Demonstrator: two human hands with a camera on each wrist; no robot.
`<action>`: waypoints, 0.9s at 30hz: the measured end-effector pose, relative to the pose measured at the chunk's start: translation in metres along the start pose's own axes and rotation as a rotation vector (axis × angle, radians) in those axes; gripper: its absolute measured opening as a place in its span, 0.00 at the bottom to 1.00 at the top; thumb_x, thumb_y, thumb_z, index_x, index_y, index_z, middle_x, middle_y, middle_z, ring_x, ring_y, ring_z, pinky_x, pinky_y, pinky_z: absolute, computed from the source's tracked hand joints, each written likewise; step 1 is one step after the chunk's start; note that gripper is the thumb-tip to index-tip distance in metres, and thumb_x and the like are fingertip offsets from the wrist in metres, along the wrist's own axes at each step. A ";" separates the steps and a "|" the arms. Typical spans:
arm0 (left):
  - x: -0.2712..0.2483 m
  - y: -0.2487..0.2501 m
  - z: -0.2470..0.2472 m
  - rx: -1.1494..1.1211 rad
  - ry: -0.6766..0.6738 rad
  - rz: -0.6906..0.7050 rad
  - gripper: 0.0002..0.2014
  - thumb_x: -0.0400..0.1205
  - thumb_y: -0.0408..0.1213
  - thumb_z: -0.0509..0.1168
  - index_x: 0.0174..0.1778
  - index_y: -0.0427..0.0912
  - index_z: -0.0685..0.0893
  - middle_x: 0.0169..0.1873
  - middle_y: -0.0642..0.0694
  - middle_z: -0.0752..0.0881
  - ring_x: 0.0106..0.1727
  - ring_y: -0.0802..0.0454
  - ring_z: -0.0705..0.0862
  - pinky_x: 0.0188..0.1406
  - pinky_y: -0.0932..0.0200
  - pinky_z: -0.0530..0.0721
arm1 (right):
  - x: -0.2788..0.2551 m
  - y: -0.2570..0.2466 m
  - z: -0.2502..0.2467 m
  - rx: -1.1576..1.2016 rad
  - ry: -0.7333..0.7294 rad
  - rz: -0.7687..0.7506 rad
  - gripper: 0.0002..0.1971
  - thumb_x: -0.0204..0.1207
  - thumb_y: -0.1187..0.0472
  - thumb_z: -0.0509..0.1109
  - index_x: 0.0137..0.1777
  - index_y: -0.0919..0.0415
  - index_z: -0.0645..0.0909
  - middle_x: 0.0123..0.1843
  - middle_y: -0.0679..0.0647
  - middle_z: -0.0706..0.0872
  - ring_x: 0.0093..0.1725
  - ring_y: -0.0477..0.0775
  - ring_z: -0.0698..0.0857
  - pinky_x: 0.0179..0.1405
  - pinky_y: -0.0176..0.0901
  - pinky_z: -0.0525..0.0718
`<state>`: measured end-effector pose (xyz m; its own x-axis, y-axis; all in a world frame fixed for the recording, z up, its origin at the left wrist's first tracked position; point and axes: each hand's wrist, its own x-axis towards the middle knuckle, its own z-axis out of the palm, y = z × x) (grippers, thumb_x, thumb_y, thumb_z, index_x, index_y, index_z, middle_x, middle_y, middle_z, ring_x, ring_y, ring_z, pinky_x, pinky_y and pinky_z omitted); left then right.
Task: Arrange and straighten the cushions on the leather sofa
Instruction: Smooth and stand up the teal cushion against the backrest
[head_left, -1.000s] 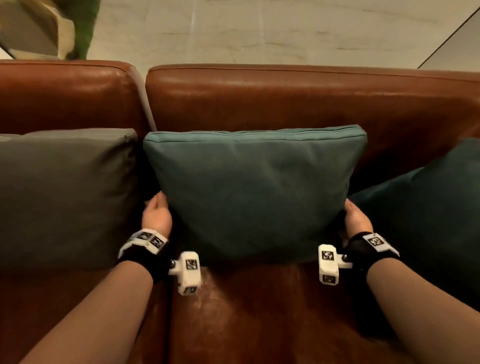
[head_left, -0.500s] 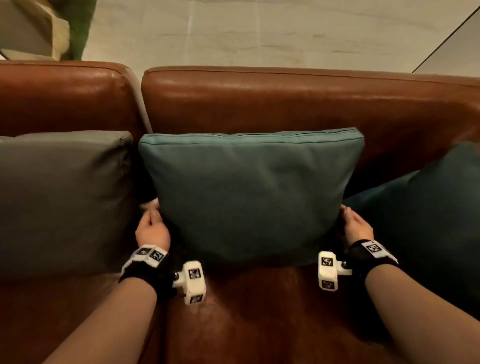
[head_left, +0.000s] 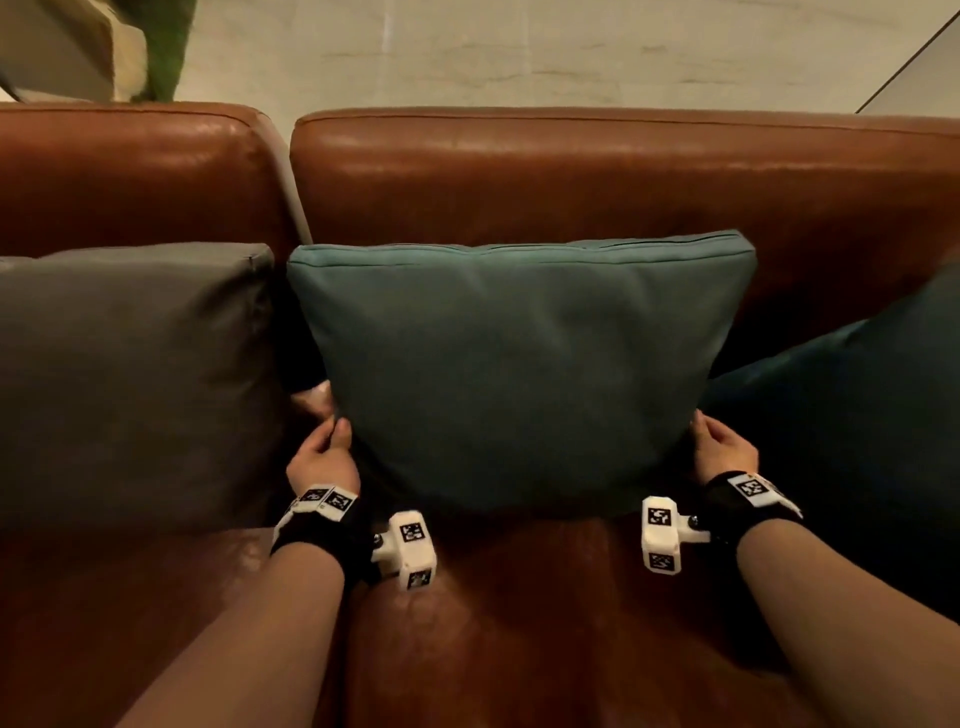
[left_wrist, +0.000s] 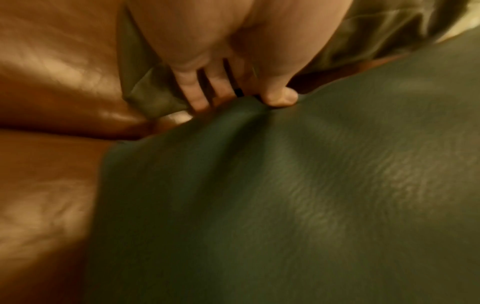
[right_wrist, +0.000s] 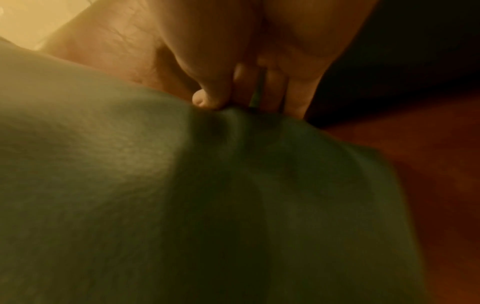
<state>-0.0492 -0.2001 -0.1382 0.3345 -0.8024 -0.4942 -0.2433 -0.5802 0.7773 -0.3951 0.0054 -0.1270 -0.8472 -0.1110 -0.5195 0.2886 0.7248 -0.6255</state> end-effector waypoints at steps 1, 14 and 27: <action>0.000 -0.007 -0.001 0.033 -0.016 0.004 0.16 0.86 0.35 0.63 0.68 0.37 0.83 0.64 0.39 0.85 0.67 0.43 0.82 0.61 0.62 0.73 | -0.001 0.004 0.000 0.025 -0.011 0.015 0.17 0.86 0.54 0.62 0.66 0.60 0.85 0.57 0.56 0.86 0.60 0.59 0.83 0.63 0.52 0.81; 0.019 -0.053 -0.010 0.084 0.043 -0.155 0.14 0.81 0.37 0.71 0.61 0.40 0.88 0.58 0.40 0.88 0.62 0.44 0.85 0.65 0.58 0.78 | -0.004 0.042 0.011 -0.024 0.010 0.157 0.15 0.80 0.54 0.71 0.65 0.53 0.86 0.65 0.56 0.87 0.65 0.59 0.84 0.62 0.45 0.77; 0.011 -0.106 -0.023 0.460 -0.181 -0.059 0.15 0.83 0.31 0.64 0.67 0.37 0.83 0.60 0.35 0.87 0.62 0.37 0.83 0.59 0.54 0.77 | -0.009 0.080 0.022 -0.240 -0.081 0.160 0.17 0.83 0.58 0.66 0.71 0.58 0.81 0.69 0.62 0.84 0.67 0.65 0.82 0.63 0.49 0.78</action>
<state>0.0012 -0.1445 -0.2167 0.2064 -0.7543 -0.6232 -0.6191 -0.5939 0.5138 -0.3544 0.0491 -0.1853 -0.7584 -0.0295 -0.6511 0.2934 0.8766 -0.3814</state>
